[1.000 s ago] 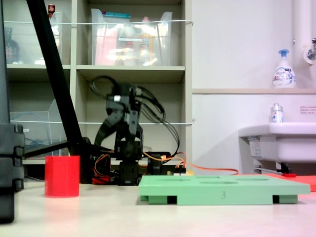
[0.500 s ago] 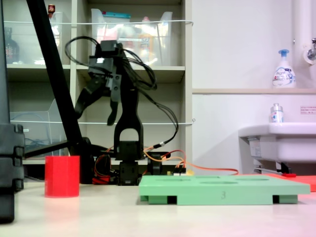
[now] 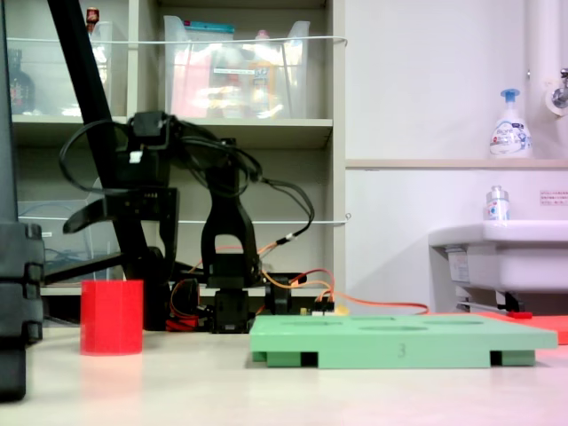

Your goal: Put the octagonal pillar block into the corresponding hole

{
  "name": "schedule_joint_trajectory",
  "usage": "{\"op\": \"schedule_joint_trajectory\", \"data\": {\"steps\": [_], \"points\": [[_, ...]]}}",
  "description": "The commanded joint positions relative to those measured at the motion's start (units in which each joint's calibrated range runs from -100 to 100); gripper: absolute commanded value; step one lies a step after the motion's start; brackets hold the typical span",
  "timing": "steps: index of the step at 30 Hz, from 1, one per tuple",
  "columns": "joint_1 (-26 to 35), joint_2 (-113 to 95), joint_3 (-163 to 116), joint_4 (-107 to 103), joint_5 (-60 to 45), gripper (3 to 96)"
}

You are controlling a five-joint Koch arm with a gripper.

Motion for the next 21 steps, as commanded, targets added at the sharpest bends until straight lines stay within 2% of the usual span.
{"op": "schedule_joint_trajectory", "data": {"steps": [1,15,21], "points": [[-0.7,2.9,4.0,-1.2,-1.2,95.5],[-1.8,18.0,3.7,6.6,-2.0,94.3],[-2.0,19.9,3.4,7.2,-2.0,62.5]]}}
